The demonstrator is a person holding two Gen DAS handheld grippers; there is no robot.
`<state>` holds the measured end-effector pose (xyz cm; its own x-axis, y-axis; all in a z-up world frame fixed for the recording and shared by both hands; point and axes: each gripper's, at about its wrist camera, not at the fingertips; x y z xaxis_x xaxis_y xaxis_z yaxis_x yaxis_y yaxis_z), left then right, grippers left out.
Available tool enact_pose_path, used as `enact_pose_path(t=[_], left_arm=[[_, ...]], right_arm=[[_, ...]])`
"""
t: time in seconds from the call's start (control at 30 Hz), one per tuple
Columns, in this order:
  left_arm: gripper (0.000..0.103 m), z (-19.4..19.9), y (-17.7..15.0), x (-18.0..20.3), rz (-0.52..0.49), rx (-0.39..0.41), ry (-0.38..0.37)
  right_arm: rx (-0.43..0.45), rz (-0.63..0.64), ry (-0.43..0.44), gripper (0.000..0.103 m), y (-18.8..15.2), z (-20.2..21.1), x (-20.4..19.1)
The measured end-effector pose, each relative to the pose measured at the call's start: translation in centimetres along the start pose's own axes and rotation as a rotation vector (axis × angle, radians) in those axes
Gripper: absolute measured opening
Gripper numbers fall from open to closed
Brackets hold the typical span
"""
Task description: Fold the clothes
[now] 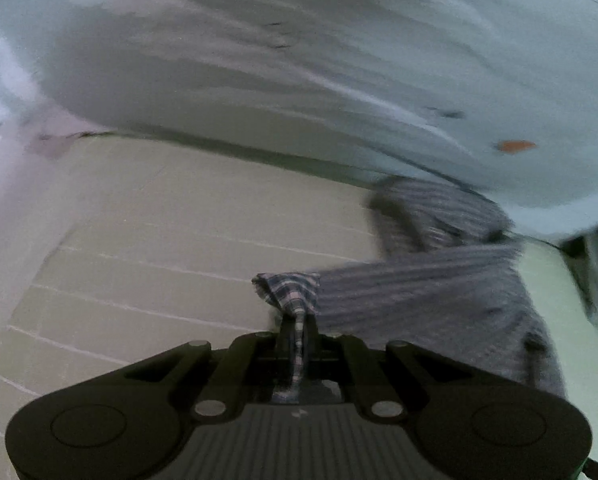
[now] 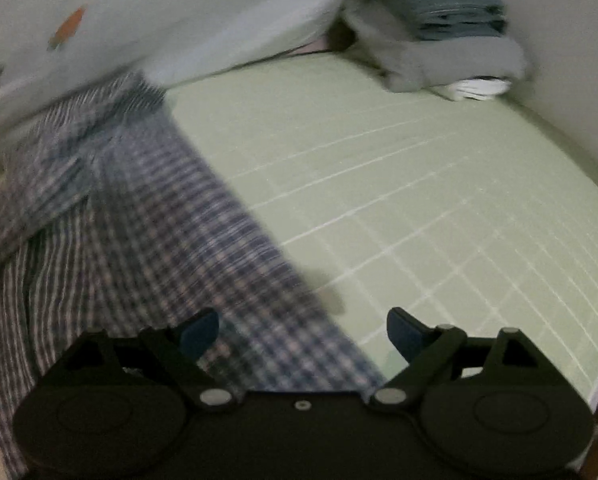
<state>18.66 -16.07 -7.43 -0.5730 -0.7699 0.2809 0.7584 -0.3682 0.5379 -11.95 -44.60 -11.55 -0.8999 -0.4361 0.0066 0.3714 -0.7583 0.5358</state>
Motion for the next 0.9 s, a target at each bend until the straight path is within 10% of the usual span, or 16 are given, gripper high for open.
enact_pose_path(t=[0.3, 0.47, 0.57, 0.9], left_arm=[[0.005, 0.8, -7.4, 12.3, -0.223, -0.132, -0.208], [0.050, -0.6, -11.7, 15.1, -0.200, -0.302, -0.221], [0.082, 0.6, -12.1, 14.9, -0.170, -0.250, -0.187], [0.097, 3.4, -11.6, 8.4, 0.058, -0.151, 0.135]], right_arm=[[-0.021, -0.037, 0.035, 0.092, -2.9, 1.4, 5.4], [-0.007, 0.024, 0.066, 0.095, -2.8, 1.6, 6.2], [0.022, 0.080, 0.116, 0.101, -2.4, 1.9, 6.0], [0.105, 0.369, 0.482, 0.103, -0.3, 1.1, -4.4]])
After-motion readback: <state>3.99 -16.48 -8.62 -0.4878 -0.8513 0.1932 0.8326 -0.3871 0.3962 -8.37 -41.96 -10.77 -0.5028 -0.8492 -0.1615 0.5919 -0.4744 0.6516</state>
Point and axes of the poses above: each gripper's, at about its wrist camera, not at the fingertips, and z roughly against the way its jaws point, x to its right, y to its top, and after that the axes turned 7 degrees about -x, right-handed
